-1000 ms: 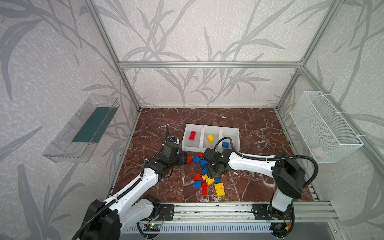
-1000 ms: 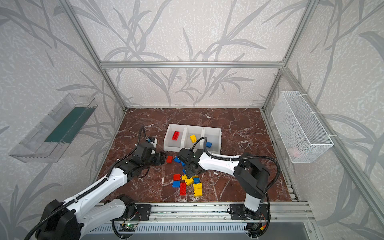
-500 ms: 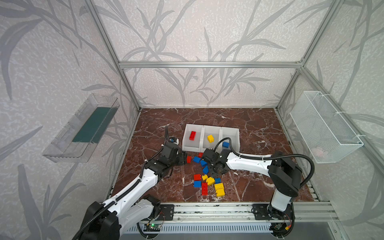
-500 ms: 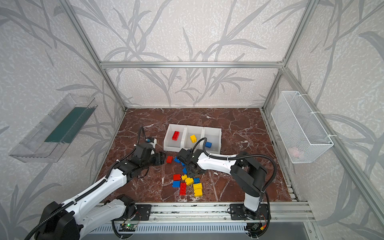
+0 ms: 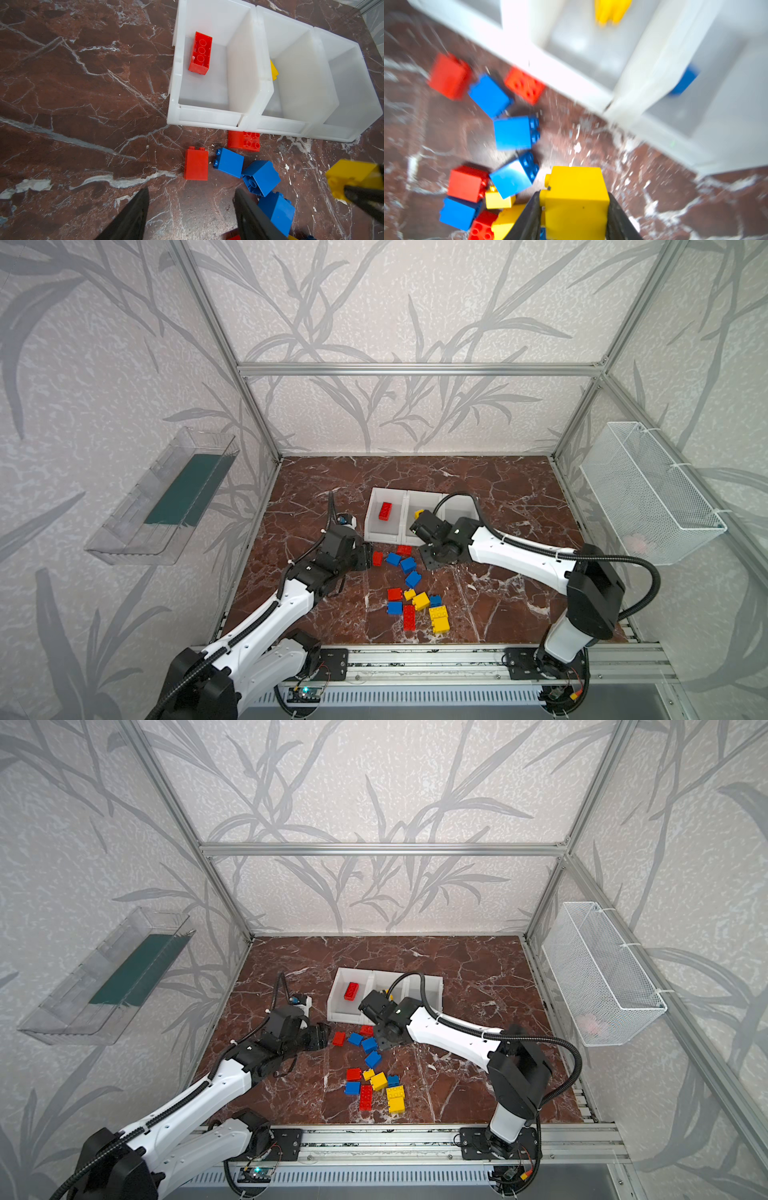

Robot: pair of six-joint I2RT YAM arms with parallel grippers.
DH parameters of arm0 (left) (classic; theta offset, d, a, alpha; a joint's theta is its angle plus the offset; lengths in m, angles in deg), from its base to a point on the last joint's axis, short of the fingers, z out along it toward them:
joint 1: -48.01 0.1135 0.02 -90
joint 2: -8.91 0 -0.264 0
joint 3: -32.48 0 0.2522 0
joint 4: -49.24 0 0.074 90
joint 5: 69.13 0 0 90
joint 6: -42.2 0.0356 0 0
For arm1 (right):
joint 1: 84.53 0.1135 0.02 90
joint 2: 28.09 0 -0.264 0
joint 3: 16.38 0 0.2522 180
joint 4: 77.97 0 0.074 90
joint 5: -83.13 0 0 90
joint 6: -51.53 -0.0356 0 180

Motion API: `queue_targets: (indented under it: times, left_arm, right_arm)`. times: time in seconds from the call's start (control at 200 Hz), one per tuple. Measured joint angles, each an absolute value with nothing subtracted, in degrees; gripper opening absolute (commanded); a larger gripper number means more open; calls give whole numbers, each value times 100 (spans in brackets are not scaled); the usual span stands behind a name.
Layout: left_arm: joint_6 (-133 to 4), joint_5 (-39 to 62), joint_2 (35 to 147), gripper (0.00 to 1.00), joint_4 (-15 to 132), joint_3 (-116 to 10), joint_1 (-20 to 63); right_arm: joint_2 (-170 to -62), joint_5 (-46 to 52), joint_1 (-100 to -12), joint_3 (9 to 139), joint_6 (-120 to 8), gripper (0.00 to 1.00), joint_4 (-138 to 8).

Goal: Sort the legos into containers by color
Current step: 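Grasp a yellow brick with the right gripper while the left gripper withdraws, then carry the yellow brick into the middle compartment and open the right gripper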

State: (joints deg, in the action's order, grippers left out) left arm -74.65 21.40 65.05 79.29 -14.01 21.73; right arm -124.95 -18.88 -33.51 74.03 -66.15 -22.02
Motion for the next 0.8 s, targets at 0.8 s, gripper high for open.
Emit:
queue_targets:
  times: [0.8]
  left_arm:
    - [-7801, 2077, 6040, 67, 8183, -1174, 2173]
  right_arm:
    - [-14473, -1602, -4258, 9724, -5531, 50, -2348]
